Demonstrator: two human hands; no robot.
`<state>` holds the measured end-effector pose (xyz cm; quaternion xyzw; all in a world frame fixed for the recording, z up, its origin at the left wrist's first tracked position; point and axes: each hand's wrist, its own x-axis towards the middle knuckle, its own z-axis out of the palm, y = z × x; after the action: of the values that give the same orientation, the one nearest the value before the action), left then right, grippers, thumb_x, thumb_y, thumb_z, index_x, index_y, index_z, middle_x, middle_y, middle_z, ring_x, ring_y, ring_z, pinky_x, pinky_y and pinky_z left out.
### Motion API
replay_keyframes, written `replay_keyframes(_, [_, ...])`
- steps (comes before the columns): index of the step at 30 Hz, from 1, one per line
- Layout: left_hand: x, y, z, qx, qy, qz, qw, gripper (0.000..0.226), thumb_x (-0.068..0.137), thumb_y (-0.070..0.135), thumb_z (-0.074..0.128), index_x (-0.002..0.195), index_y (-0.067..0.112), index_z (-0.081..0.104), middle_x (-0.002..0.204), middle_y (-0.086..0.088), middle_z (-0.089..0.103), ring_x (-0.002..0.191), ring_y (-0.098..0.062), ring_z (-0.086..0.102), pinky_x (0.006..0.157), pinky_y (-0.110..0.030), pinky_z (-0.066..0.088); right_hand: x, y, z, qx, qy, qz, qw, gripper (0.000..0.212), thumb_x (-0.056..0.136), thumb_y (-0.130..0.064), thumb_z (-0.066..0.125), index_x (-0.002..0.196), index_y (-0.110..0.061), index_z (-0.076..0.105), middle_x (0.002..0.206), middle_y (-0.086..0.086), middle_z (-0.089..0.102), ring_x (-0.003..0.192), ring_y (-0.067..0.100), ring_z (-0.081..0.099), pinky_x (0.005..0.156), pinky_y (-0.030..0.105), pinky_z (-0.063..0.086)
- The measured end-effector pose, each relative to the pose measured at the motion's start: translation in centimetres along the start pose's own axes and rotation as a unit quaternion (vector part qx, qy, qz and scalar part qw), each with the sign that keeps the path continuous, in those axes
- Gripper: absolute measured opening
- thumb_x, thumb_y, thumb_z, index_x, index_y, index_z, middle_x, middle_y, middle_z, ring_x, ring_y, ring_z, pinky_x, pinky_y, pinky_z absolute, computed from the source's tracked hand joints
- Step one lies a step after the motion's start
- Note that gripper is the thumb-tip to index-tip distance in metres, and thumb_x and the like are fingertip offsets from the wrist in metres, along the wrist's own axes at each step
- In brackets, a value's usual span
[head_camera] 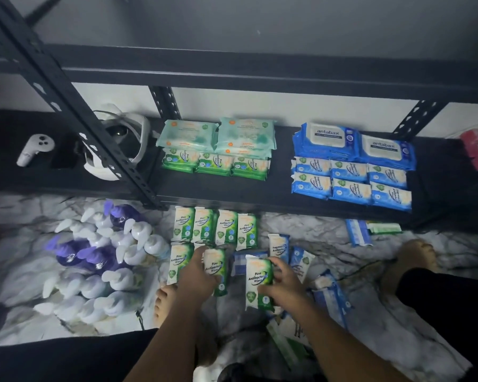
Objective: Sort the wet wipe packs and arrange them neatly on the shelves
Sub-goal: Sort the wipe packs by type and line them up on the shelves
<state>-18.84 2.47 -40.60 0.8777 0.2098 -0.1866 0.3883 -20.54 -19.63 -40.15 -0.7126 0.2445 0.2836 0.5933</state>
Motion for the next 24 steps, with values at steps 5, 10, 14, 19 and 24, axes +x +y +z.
replay_keyframes(5, [1.9, 0.7, 0.7, 0.08, -0.024, 0.014, 0.996, 0.076, 0.076, 0.006, 0.075, 0.142, 0.03, 0.044, 0.081, 0.01, 0.059, 0.065, -0.004, 0.053, 0.049, -0.014, 0.034, 3.0, 1.8, 2.3, -0.076, -0.007, -0.002, 0.997, 0.078, 0.074, 0.001, 0.081, 0.129, -0.047, 0.053, 0.122, -0.01, 0.062, 0.103, 0.016, 0.065, 0.073, 0.038, 0.063])
replay_keyframes(10, [4.6, 0.5, 2.3, 0.159, -0.051, 0.017, 0.986, 0.077, 0.08, 0.014, 0.07, 0.142, 0.034, 0.03, 0.095, -0.005, 0.069, 0.087, -0.027, 0.068, 0.076, -0.043, 0.06, 6.4, 2.1, 4.7, -0.036, -0.019, 0.013, 0.999, 0.072, 0.076, 0.011, 0.071, 0.126, -0.038, 0.053, 0.105, -0.013, 0.06, 0.092, 0.004, 0.058, 0.059, 0.021, 0.056])
replay_keyframes(14, [6.1, -0.1, 3.5, 0.171, -0.056, 0.018, 0.984, 0.07, 0.083, 0.016, 0.071, 0.139, 0.03, 0.031, 0.099, -0.007, 0.069, 0.088, -0.027, 0.067, 0.076, -0.04, 0.058, 9.2, 3.9, 4.7, 0.007, -0.019, 0.014, 1.0, 0.077, 0.071, 0.019, 0.067, 0.122, -0.037, 0.059, 0.123, 0.002, 0.064, 0.102, 0.021, 0.066, 0.069, 0.045, 0.063])
replay_keyframes(19, [6.8, -0.3, 4.6, 0.175, -0.062, 0.011, 0.983, 0.062, 0.085, 0.018, 0.071, 0.137, 0.026, 0.039, 0.089, -0.001, 0.062, 0.078, -0.021, 0.057, 0.069, -0.033, 0.047, 9.3, 5.6, 1.5, 0.029, -0.014, 0.038, 0.999, 0.077, 0.073, 0.033, 0.054, 0.126, -0.023, 0.062, 0.12, 0.002, 0.068, 0.085, 0.013, 0.072, 0.055, 0.035, 0.052])
replay_keyframes(24, [7.4, 0.1, 5.2, 0.175, -0.059, 0.001, 0.983, 0.064, 0.082, 0.02, 0.073, 0.135, 0.031, 0.039, 0.092, -0.006, 0.067, 0.088, -0.031, 0.068, 0.074, -0.039, 0.058, 9.4, 6.3, -1.2, 0.001, 0.011, 0.044, 0.999, 0.079, 0.073, 0.03, 0.054, 0.124, -0.03, 0.063, 0.123, 0.003, 0.067, 0.097, 0.024, 0.07, 0.051, 0.028, 0.051])
